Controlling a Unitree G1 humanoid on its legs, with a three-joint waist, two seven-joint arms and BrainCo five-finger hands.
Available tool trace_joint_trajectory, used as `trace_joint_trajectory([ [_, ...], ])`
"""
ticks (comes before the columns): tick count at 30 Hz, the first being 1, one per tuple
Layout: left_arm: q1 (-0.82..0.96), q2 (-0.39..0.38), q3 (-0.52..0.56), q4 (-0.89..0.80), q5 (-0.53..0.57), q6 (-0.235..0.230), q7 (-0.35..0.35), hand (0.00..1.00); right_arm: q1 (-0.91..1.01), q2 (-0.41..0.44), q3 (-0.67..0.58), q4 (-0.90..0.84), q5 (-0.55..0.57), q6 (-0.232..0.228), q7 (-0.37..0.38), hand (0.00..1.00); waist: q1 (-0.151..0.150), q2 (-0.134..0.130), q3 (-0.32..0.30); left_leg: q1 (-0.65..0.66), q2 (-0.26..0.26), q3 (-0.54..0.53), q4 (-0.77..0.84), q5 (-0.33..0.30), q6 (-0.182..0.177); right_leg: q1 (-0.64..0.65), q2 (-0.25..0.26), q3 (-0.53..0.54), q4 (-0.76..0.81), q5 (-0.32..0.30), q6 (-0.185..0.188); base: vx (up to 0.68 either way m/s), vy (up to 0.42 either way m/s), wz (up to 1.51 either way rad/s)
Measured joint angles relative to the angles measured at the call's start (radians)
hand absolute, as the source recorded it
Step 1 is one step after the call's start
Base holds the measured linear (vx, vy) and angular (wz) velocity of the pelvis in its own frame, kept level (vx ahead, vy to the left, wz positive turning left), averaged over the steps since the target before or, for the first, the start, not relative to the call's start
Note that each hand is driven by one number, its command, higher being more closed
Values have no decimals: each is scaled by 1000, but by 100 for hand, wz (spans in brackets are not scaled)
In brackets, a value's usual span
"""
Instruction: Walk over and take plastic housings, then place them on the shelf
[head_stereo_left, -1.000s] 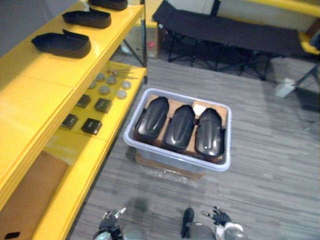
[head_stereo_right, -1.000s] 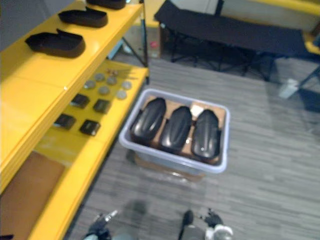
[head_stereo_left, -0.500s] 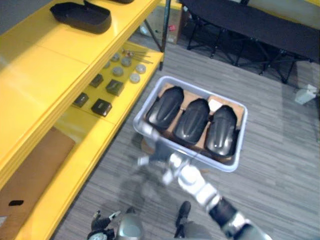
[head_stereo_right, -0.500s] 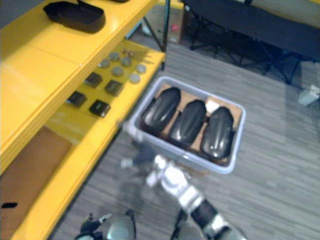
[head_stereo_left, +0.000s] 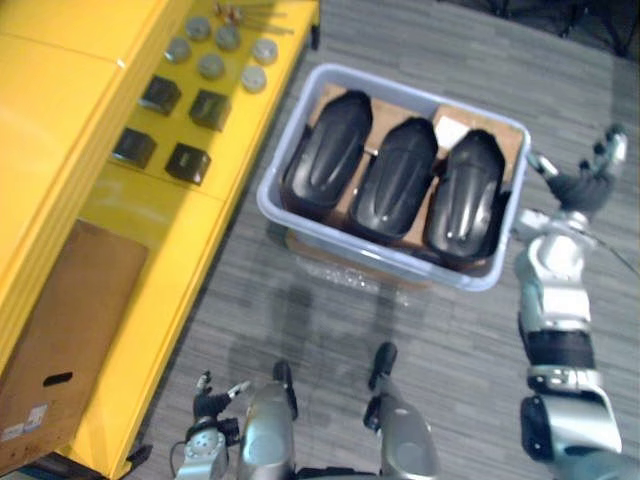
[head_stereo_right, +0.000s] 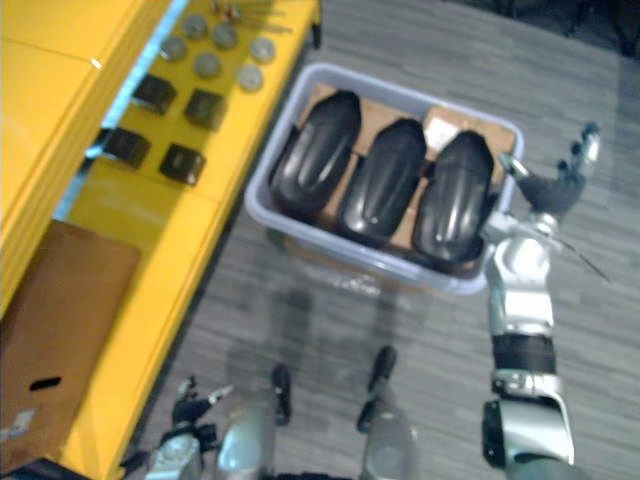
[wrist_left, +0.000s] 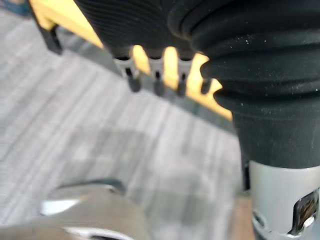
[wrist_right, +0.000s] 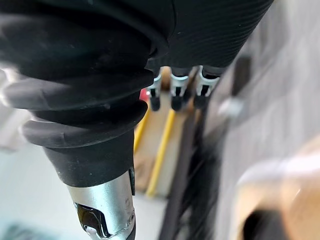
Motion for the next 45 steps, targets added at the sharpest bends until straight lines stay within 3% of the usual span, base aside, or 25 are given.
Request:
trace_joint_trajectory([
  [5, -1, 3, 9, 9, -199, 16, 10, 0, 11, -115, -46, 278, 5, -1, 3, 0, -8, 2, 1, -58, -4, -25, 49, -25, 12, -25, -5, -2, 6, 1, 1, -45, 70, 7],
  [10, -1, 2, 37, 32, -203, 17, 1, 0, 1, -165, -69, 411, 82, -18, 5, 0, -10, 15, 9, -103, -18, -45, 69, -25, 12, -53, -19, -20, 10, 1, 2, -52, 65, 12],
  [18, -13, -11, 24, 33, -209, 10, -42, 0, -134, -293, -32, 618, 88, -19, 8, 0, -9, 85, 47, -142, -41, -63, 81, -21, 19, -88, -37, -23, 21, 7, 10, -58, 58, 3],
  [20, -14, -10, -14, 48, -212, 3, -43, 0, -199, -335, 13, 679, 80, -19, 7, 0, 4, 110, 57, -144, -43, -66, 79, -19, 22, -102, -39, -21, 36, 7, 10, -57, 39, -3],
  [26, -19, -21, -53, 72, -248, -1, -60, 0, -335, -406, 97, 701, 78, -23, -2, 0, 27, 148, 69, -162, -56, -82, 76, -10, 37, -138, -52, -22, 74, -2, 6, -67, 36, 1],
  [31, -19, -37, -83, 73, -254, -2, -79, 0, -398, -451, 132, 707, 42, -36, -83, 0, 33, 173, 70, -183, -79, -99, 78, -2, 48, -162, -78, -27, 108, -16, 17, -81, 46, 10],
  [34, -19, -46, -83, 72, -276, -2, -86, 0, -409, -466, 131, 702, 30, -92, -172, 0, 39, 175, 69, -193, -86, -103, 80, 2, 50, -171, -85, -30, 117, -16, 17, -65, 32, 7],
  [37, -19, -46, -83, 66, -278, -1, -88, 0, -410, -479, 131, 658, -10, -120, -201, 0, 38, 175, 69, -193, -88, -104, 81, 4, 51, -171, -88, -30, 121, -16, 17, -59, 18, 2],
  [45, -19, -47, -99, 68, -288, 5, -105, 0, -411, -482, 175, 640, -30, -99, -187, 0, 43, 176, 68, -199, -89, -109, 80, 4, 52, -173, -89, -36, 122, -16, 17, -56, 8, 2],
])
